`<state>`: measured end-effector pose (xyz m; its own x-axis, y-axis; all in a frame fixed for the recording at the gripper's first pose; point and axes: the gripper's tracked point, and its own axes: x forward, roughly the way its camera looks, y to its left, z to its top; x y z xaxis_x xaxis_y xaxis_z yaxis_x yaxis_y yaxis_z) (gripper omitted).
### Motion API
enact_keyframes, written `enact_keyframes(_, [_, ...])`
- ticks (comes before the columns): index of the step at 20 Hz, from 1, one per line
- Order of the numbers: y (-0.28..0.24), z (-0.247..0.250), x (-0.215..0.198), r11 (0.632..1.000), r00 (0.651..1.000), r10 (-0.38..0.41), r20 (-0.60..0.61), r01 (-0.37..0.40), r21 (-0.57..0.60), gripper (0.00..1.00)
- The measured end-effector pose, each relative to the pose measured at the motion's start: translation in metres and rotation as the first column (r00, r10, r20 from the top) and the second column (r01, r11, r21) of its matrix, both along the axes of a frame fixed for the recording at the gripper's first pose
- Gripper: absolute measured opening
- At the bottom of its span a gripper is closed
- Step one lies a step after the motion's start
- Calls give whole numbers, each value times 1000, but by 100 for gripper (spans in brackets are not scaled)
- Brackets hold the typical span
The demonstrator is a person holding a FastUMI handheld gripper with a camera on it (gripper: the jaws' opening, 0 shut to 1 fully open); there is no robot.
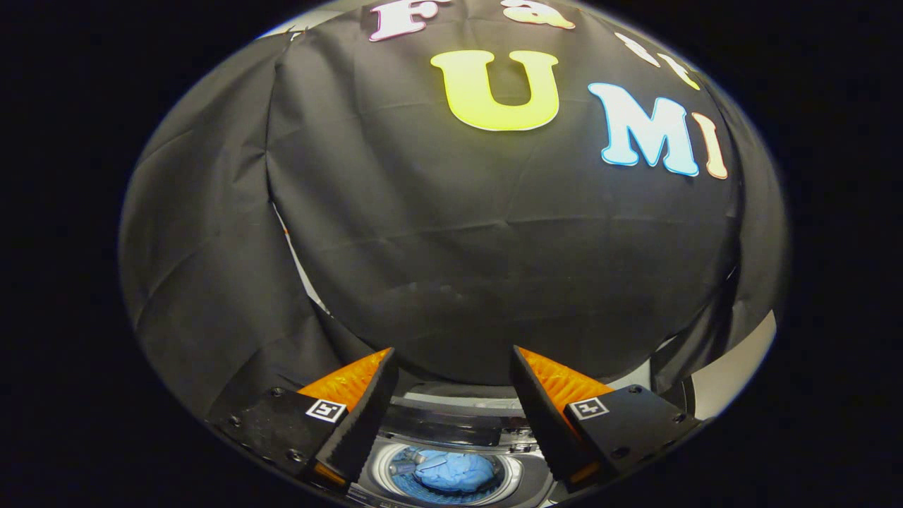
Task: Put the clothes into the washing machine and then close the washing machine lid.
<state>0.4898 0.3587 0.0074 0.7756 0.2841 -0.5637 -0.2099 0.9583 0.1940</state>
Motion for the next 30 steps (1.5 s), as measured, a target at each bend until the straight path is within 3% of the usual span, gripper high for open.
enact_keyframes(6, [-3, -32, 1, 998, 998, -5, -59, 1, -56, 98])
enact_keyframes(12, [-4, -38, -1, 1000, 997, -24, -80, 22, -23, 99])
enact_keyframes(19, [-2, -35, -16, 999, 999, -33, -9, 33, -16, 99])
enact_keyframes(30, [-4, -35, -41, 1000, 1000, -22, -14, 22, -15, 99])
